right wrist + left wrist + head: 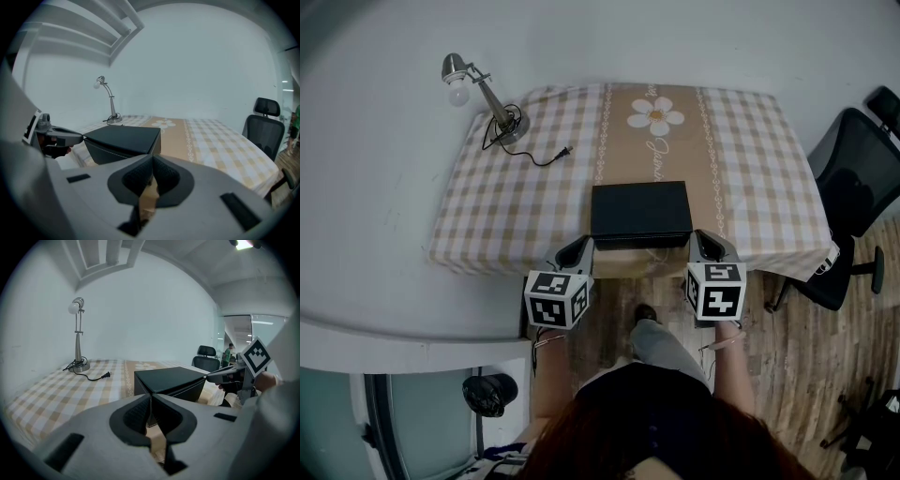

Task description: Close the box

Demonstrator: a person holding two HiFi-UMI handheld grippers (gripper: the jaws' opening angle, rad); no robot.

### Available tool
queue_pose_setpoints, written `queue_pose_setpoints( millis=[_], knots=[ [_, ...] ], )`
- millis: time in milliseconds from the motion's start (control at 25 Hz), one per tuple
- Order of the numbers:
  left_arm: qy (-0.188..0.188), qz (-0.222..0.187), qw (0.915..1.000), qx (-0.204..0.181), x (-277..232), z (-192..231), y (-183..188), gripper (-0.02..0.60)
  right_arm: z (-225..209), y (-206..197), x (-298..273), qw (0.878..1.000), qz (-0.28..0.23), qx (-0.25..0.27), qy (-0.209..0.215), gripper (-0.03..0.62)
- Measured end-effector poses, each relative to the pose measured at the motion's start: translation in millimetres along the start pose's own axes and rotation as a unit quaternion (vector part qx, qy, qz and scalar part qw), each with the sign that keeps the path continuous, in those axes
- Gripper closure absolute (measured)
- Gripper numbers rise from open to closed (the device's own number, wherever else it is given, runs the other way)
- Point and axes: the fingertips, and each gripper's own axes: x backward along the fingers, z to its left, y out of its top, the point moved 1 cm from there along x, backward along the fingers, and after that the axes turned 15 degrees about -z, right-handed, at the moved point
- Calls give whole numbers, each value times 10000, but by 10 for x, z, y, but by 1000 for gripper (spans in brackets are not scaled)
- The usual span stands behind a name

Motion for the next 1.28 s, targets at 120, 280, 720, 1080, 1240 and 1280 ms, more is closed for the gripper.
queue_pose_setpoints(
  millis=[120,280,720,1080,1240,1280],
  knots=[
    [4,45,10000,3,9,-2,-36,552,-6,-35,8,10000,37,-6,2,576],
    [15,66,10000,2,28,-16,-54,552,-10,-38,22,10000,14,-27,5,576],
    [86,-205,9998,-8,216,-88,61,552,126,35,188,9994,-215,-63,248,576],
    [8,-478,9989,11,443,-271,162,554,326,154,431,9973,-581,-7,456,577],
    [-11,-533,9986,-22,575,-367,159,554,409,205,579,9955,-761,2,571,577],
    [-23,-557,9984,-8,612,-395,161,554,431,214,619,9950,-798,17,594,577]
  ],
)
